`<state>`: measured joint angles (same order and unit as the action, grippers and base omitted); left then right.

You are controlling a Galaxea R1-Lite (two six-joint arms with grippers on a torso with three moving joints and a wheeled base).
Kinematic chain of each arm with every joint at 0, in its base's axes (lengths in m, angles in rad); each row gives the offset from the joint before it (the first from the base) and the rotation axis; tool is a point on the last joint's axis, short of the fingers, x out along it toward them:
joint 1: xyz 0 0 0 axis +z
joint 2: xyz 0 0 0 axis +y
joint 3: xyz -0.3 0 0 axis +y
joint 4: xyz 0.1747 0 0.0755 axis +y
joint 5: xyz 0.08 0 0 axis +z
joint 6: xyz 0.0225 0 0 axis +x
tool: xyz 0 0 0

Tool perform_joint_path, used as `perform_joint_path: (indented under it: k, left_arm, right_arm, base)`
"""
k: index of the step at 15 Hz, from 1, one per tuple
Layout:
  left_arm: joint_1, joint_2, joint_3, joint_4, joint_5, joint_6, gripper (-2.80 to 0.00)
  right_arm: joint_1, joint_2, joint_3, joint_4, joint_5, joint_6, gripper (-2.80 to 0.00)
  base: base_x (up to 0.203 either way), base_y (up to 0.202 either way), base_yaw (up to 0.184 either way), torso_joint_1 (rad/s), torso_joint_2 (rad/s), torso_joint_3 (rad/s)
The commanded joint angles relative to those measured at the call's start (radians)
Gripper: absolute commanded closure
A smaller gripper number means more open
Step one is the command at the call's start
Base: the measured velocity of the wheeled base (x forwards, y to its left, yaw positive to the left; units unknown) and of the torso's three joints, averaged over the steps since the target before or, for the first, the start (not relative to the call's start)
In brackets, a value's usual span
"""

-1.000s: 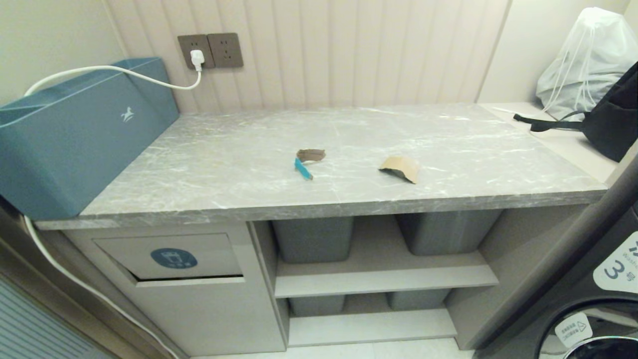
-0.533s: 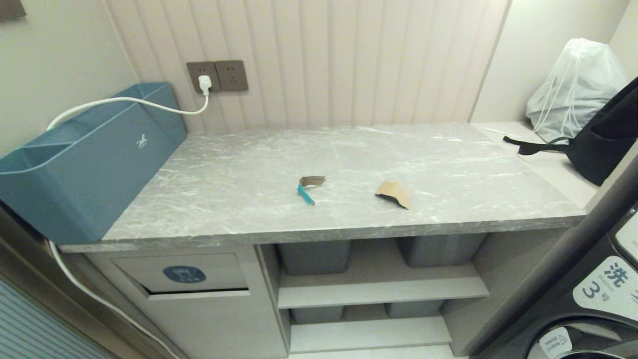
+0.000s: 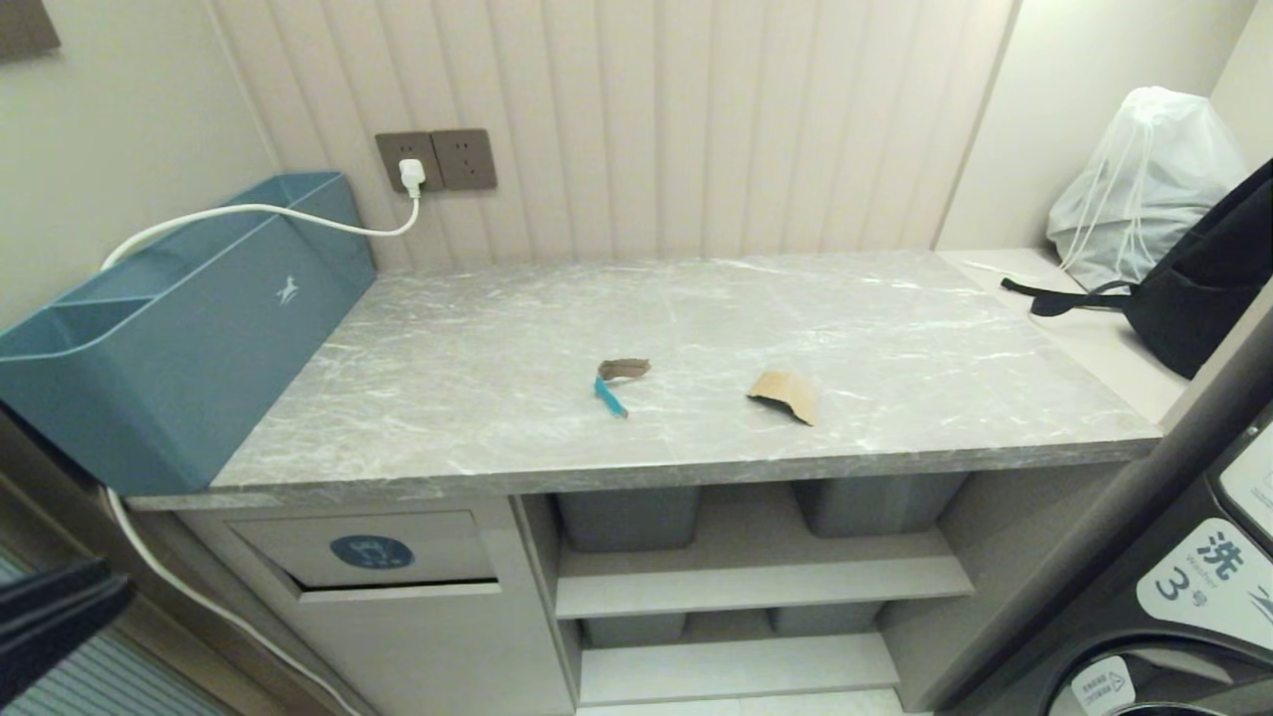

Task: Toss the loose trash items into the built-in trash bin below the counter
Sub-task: Pick up the garbage

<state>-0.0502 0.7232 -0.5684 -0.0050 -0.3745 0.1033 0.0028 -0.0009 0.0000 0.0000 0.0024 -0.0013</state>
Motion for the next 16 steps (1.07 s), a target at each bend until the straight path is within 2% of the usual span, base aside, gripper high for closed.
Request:
perform_joint_path:
  k: [1, 3, 5, 7, 9, 11, 13, 16]
  left_arm:
    - [-0.056, 0.364, -0.138, -0.010, -0.034, 0.007, -2.80]
    - [-0.179, 0.595, -0.301, -0.028, -0.031, -0.005, -2.80]
    - [-0.298, 0.786, -0.449, -0.040, 0.010, -0.071, -2.80]
    - [-0.355, 0.935, -0.558, -0.041, 0.059, -0.122, -2.80]
    - [-0.376, 1.066, -0.679, -0.040, 0.115, -0.144, -2.80]
    - [-0.388, 1.191, -0.837, -0.045, 0.198, -0.140, -2.80]
    - [-0.394, 1.304, -0.981, -0.051, 0.283, -0.106, -2.80]
    - [-0.398, 1.420, -1.106, -0.056, 0.335, -0.017, -2.80]
  right_arm:
    - [0.000, -0.001, 0.000, 0.000, 0.001, 0.000, 0.00]
    - [0.000, -0.001, 0.000, -0.001, 0.001, 0.000, 0.00]
    - [0.000, -0.001, 0.000, -0.002, 0.001, 0.000, 0.00]
    - [0.000, -0.001, 0.000, -0.001, 0.001, 0.000, 0.00]
    - [0.000, -0.001, 0.000, 0.000, 0.001, 0.000, 0.00]
    - [0.000, -0.001, 0.000, -0.002, 0.001, 0.000, 0.00]
    - [0.000, -0.001, 0.000, 0.000, 0.001, 0.000, 0.00]
    - [0.000, -0.001, 0.000, 0.000, 0.001, 0.000, 0.00]
  base:
    - [0.000, 0.000, 0.000, 0.000, 0.00, 0.000]
    - [0.000, 0.000, 0.000, 0.000, 0.00, 0.000]
    - [0.000, 0.000, 0.000, 0.000, 0.00, 0.000]
    - [0.000, 0.000, 0.000, 0.000, 0.00, 0.000]
    - [0.000, 0.000, 0.000, 0.000, 0.00, 0.000]
    - [0.000, 0.000, 0.000, 0.000, 0.00, 0.000]
    - [0.000, 0.000, 0.000, 0.000, 0.00, 0.000]
    - [0.000, 0.000, 0.000, 0.000, 0.00, 0.000]
